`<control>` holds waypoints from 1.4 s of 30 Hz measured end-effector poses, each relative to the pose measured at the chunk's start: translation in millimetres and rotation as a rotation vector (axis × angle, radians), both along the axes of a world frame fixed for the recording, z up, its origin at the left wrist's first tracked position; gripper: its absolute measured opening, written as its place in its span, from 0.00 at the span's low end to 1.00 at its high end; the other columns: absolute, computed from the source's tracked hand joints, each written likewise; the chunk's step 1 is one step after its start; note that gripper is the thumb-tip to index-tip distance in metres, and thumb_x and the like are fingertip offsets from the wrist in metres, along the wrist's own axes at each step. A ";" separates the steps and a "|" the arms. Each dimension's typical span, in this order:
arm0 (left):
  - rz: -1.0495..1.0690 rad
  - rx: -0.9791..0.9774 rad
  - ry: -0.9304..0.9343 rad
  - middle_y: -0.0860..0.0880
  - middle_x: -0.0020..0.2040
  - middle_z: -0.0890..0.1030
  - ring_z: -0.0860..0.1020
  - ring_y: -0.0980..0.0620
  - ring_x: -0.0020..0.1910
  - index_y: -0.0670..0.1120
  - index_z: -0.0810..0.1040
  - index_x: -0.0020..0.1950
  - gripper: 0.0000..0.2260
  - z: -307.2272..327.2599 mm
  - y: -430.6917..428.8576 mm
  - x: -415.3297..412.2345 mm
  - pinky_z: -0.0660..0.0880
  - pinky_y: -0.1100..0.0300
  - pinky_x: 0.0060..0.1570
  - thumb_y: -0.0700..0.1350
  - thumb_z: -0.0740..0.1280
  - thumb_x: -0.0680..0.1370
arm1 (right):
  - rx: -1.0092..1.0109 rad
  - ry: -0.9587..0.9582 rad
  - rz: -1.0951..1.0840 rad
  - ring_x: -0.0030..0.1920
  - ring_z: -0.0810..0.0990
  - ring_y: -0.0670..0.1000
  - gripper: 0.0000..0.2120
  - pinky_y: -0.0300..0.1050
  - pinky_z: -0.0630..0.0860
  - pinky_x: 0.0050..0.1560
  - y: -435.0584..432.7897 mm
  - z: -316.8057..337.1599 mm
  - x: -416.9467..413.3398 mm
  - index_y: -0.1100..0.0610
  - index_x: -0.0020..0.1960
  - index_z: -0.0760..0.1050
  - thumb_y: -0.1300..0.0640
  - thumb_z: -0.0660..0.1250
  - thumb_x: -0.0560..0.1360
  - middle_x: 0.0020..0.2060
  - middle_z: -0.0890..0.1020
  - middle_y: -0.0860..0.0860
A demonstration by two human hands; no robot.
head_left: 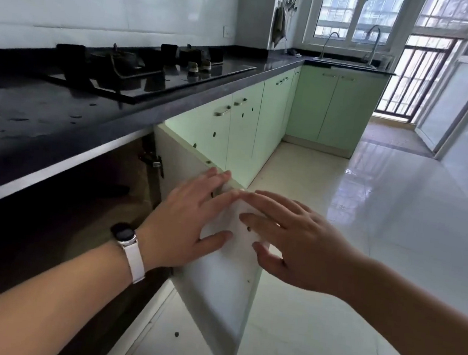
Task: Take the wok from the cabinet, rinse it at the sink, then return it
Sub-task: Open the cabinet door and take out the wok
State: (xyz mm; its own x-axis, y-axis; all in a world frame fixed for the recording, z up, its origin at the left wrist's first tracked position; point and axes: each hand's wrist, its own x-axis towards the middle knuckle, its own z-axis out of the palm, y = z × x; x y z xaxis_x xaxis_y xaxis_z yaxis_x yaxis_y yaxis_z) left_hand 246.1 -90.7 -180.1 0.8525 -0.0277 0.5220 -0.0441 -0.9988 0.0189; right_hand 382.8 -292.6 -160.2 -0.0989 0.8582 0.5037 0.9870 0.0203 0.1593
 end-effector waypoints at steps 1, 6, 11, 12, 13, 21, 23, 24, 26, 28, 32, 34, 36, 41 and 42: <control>0.000 0.009 0.000 0.41 0.77 0.66 0.61 0.39 0.77 0.50 0.63 0.76 0.30 -0.8 -1.5 8.4 0.65 0.36 0.69 0.57 0.65 0.77 | -0.006 -0.007 -0.031 0.69 0.74 0.57 0.17 0.54 0.77 0.63 -3.8 -0.5 7.1 0.59 0.63 0.79 0.55 0.67 0.76 0.70 0.76 0.58; 0.050 0.078 0.025 0.39 0.76 0.66 0.63 0.37 0.75 0.46 0.65 0.77 0.33 2.7 -7.1 46.9 0.65 0.37 0.69 0.52 0.70 0.75 | -0.093 -0.045 -0.222 0.72 0.72 0.61 0.25 0.59 0.76 0.64 -14.2 3.5 38.5 0.59 0.71 0.74 0.55 0.68 0.75 0.73 0.72 0.59; 0.130 0.211 0.054 0.41 0.75 0.68 0.66 0.38 0.73 0.47 0.65 0.77 0.35 10.8 -6.7 78.9 0.65 0.43 0.69 0.53 0.70 0.72 | -0.179 -0.084 -0.342 0.72 0.71 0.63 0.29 0.61 0.75 0.66 -10.4 11.6 66.4 0.60 0.73 0.70 0.54 0.71 0.74 0.74 0.70 0.60; 0.137 0.212 0.067 0.41 0.76 0.67 0.65 0.39 0.74 0.47 0.64 0.78 0.35 11.8 -6.4 84.0 0.64 0.44 0.70 0.53 0.70 0.73 | -0.189 -0.086 -0.362 0.73 0.70 0.64 0.30 0.62 0.75 0.66 -9.2 12.8 70.6 0.60 0.74 0.70 0.53 0.71 0.74 0.75 0.70 0.60; 0.149 0.212 0.085 0.42 0.77 0.64 0.62 0.40 0.75 0.48 0.61 0.79 0.35 12.6 -6.1 89.0 0.61 0.45 0.71 0.53 0.68 0.73 | -0.197 -0.084 -0.382 0.73 0.69 0.64 0.30 0.61 0.74 0.67 -7.8 13.4 74.0 0.59 0.74 0.69 0.53 0.70 0.74 0.75 0.69 0.60; 0.184 0.165 0.167 0.48 0.81 0.56 0.54 0.46 0.78 0.52 0.54 0.80 0.32 23.2 -12.0 96.9 0.52 0.48 0.74 0.59 0.60 0.79 | -0.250 -0.071 -0.449 0.78 0.60 0.63 0.32 0.58 0.62 0.74 0.2 17.3 86.3 0.56 0.78 0.63 0.49 0.66 0.77 0.79 0.61 0.59; 0.203 0.166 0.180 0.49 0.81 0.55 0.53 0.47 0.79 0.53 0.52 0.80 0.33 24.2 -6.8 87.2 0.52 0.48 0.75 0.59 0.59 0.79 | -0.233 -0.074 -0.453 0.78 0.60 0.62 0.32 0.57 0.59 0.76 2.2 16.9 82.4 0.56 0.78 0.64 0.49 0.66 0.77 0.79 0.62 0.60; 0.215 0.161 0.185 0.49 0.81 0.55 0.53 0.47 0.79 0.53 0.52 0.80 0.33 24.7 -3.6 80.9 0.52 0.48 0.75 0.59 0.60 0.79 | -0.229 -0.072 -0.456 0.78 0.60 0.61 0.32 0.57 0.57 0.76 4.2 16.8 78.4 0.56 0.78 0.64 0.49 0.66 0.77 0.79 0.62 0.59; 0.234 0.164 0.190 0.49 0.81 0.55 0.53 0.48 0.79 0.53 0.53 0.80 0.32 24.9 3.1 66.3 0.52 0.48 0.75 0.59 0.60 0.79 | -0.202 -0.071 -0.432 0.77 0.63 0.61 0.31 0.59 0.58 0.76 10.3 15.0 68.4 0.56 0.76 0.67 0.51 0.68 0.75 0.77 0.65 0.60; 0.250 0.189 0.207 0.48 0.81 0.55 0.54 0.48 0.79 0.52 0.55 0.79 0.31 22.2 9.9 47.1 0.52 0.48 0.75 0.59 0.60 0.79 | -0.168 -0.068 -0.366 0.73 0.69 0.63 0.29 0.61 0.64 0.73 19.9 10.7 56.4 0.59 0.72 0.73 0.53 0.71 0.72 0.73 0.72 0.61; 0.331 0.178 0.270 0.48 0.80 0.58 0.54 0.48 0.79 0.51 0.60 0.78 0.29 8.6 27.0 -5.4 0.53 0.48 0.76 0.59 0.60 0.79 | -0.160 -0.038 -0.251 0.69 0.74 0.63 0.26 0.60 0.69 0.70 49.6 -3.1 32.6 0.59 0.68 0.76 0.54 0.72 0.71 0.69 0.76 0.61; 0.405 0.161 0.310 0.47 0.80 0.59 0.54 0.48 0.79 0.51 0.61 0.77 0.28 -0.8 37.2 -36.7 0.53 0.48 0.76 0.60 0.59 0.79 | -0.199 -0.022 -0.217 0.70 0.72 0.61 0.26 0.57 0.67 0.71 67.9 -11.5 21.1 0.57 0.70 0.73 0.50 0.69 0.73 0.70 0.75 0.58; 0.478 0.123 0.336 0.47 0.79 0.60 0.55 0.47 0.79 0.51 0.62 0.77 0.28 -11.8 47.9 -68.5 0.53 0.48 0.75 0.60 0.59 0.79 | -0.230 0.002 -0.184 0.72 0.70 0.58 0.27 0.55 0.66 0.71 88.1 -22.1 10.2 0.53 0.72 0.68 0.46 0.64 0.76 0.72 0.72 0.56; 0.701 0.020 0.381 0.47 0.79 0.60 0.56 0.46 0.78 0.52 0.62 0.78 0.29 -41.4 73.0 -133.0 0.56 0.47 0.75 0.60 0.60 0.78 | -0.350 0.054 -0.114 0.73 0.68 0.57 0.28 0.55 0.66 0.70 145.0 -47.9 -21.7 0.51 0.75 0.63 0.43 0.60 0.78 0.74 0.69 0.54; 0.731 -0.006 0.388 0.47 0.79 0.60 0.56 0.46 0.78 0.52 0.62 0.77 0.29 -47.1 75.8 -138.8 0.57 0.46 0.75 0.60 0.60 0.78 | -0.368 0.069 -0.105 0.72 0.68 0.57 0.28 0.55 0.67 0.70 155.2 -51.9 -27.2 0.51 0.75 0.62 0.44 0.60 0.78 0.74 0.69 0.54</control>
State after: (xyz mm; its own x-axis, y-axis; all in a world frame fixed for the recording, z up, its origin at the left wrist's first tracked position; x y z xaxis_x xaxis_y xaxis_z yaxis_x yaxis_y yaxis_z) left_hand 107.3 -14.8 -227.2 0.7742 0.6050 0.1858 0.6271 -0.7731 -0.0957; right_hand 355.6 -137.4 -212.1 0.0222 0.9864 0.1626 0.9949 -0.0377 0.0931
